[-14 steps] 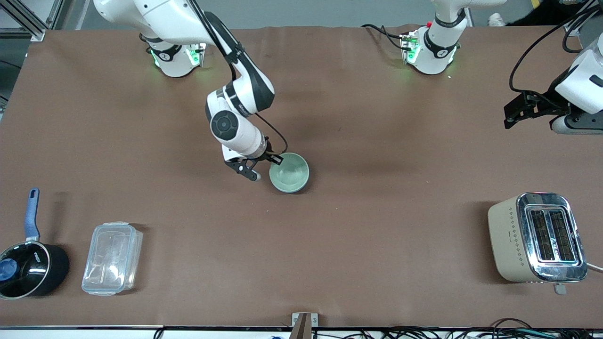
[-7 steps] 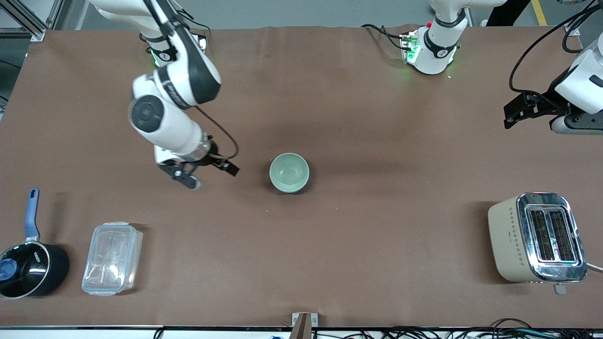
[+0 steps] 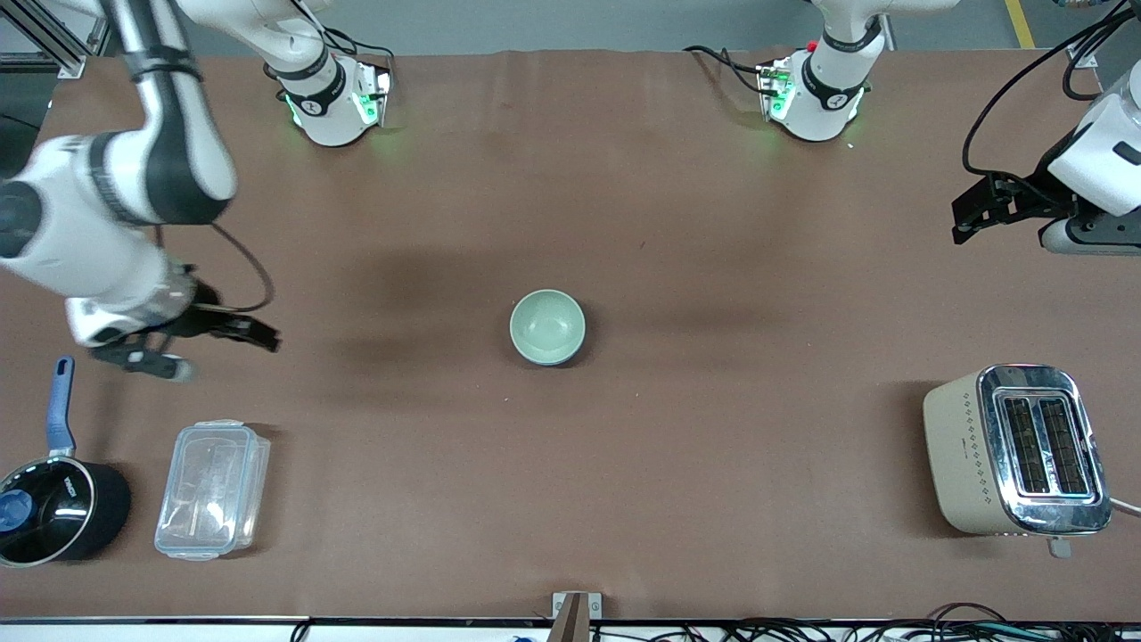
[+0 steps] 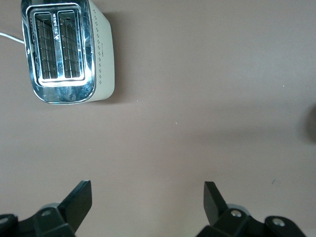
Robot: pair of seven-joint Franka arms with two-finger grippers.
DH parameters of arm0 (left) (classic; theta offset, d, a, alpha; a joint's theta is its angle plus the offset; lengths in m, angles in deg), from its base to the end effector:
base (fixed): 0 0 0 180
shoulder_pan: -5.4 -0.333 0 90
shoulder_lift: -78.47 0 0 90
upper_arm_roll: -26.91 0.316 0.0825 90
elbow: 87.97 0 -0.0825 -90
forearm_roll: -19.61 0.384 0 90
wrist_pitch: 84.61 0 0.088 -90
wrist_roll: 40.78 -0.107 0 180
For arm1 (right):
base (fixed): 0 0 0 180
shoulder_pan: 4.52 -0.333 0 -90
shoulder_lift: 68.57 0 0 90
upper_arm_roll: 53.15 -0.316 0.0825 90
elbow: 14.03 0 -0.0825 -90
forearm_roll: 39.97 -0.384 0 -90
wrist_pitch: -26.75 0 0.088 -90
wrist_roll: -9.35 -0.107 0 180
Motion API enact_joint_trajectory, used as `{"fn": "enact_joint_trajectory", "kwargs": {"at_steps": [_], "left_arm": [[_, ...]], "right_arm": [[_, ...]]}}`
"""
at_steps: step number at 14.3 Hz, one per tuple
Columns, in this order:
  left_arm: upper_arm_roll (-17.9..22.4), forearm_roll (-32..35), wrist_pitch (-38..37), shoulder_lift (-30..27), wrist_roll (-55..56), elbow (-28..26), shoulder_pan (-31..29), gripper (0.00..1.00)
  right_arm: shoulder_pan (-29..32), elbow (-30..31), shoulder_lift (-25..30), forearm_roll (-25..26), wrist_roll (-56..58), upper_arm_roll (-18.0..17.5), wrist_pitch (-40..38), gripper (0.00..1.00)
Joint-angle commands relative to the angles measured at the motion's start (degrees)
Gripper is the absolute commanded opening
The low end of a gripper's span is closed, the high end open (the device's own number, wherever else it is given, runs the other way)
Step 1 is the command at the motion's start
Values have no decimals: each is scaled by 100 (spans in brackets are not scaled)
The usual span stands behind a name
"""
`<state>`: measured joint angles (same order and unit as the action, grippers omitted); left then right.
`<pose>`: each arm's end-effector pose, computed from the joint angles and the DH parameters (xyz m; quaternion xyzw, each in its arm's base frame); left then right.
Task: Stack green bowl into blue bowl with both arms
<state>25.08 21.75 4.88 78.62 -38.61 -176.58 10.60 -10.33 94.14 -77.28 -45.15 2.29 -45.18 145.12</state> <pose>0.5511 -0.0639 0.6338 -0.9989 0.0421 -0.0078 0.0181 0.5998 -0.0149 0.4291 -0.9944 0.1002 -0.0126 0.0301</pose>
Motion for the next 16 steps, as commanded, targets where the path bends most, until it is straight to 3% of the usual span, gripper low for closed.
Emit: {"fn": "enact_joint_trajectory", "kwargs": {"at_steps": [1, 4, 6, 10, 16], "left_arm": [[-2, -56, 16, 20, -41, 28, 60, 100], [-11, -47, -11, 20, -58, 28, 42, 100], [-11, -38, -11, 20, -32, 107, 25, 100], [-2, -3, -11, 20, -23, 178, 7, 100], [-11, -3, -20, 29, -32, 160, 60, 100]], "right_arm": [[579, -293, 299, 105, 1062, -137, -434, 100], [809, -1260, 317, 122, 1320, -137, -1883, 100], [748, -1569, 482, 542, 1260, -207, -2386, 100], [564, -1526, 949, 615, 1241, -225, -2782, 100], [572, -1623, 976, 404, 1224, -225, -2802, 100]]}}
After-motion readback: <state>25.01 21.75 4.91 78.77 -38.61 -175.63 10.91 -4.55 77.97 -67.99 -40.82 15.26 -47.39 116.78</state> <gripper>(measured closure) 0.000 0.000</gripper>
